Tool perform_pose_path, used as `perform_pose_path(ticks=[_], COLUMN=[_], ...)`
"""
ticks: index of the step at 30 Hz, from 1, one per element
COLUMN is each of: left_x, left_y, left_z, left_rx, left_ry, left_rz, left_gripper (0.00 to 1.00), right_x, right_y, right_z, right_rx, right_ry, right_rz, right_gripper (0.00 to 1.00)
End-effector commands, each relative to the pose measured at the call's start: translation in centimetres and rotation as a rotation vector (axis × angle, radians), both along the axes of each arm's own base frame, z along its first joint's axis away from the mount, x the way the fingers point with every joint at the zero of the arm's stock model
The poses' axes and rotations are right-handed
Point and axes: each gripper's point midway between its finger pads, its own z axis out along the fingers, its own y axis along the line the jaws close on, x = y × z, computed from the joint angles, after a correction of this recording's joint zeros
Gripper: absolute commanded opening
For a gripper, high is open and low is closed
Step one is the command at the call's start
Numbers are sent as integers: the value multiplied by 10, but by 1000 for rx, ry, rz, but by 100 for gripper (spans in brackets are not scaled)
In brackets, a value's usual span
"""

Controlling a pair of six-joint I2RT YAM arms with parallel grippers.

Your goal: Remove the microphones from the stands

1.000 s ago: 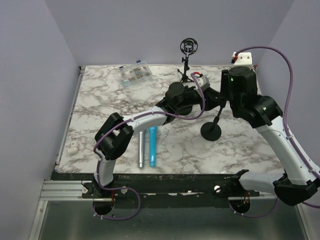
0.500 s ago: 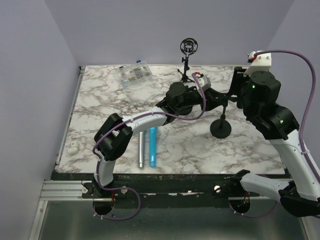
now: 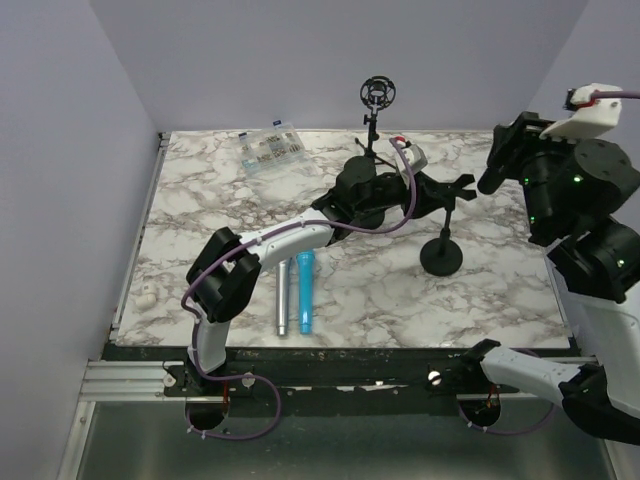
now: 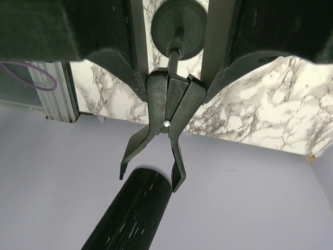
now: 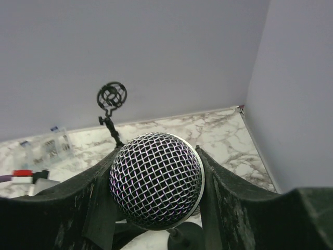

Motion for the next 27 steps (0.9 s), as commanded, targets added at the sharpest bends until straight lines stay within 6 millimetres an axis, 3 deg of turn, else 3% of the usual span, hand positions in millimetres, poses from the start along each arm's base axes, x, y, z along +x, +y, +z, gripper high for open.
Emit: perform_pose_path(ticks=[1,7,11,17,22,24,27], left_x=[4,5,-2,-22,-57,-72,-91], left_y=[-4,-1,6,33,84,116,186], left_z=[-8,6,23,58,52,36,11], left_rx=[98,64,46,-5,-15,60,226], left_ry=[114,152,135,148,178,240,353], left_rz=[51,96,99,122,152,209,389], left_gripper=[6,55,75,85,87,88,88], right_x=[-26,-43,-49,-50,-49,-43,-34], right_y=[-8,-2,28,68,102,112,128], right_z=[44,77,85,73,57,41,11], right_rx=[104,165,219,334,415,419,409], right_ry=[-79,-122,-107,-7,97,176,301], right_rz=[41,132,300,461,585,592,609], right_gripper=[1,1,1,1,1,1,1])
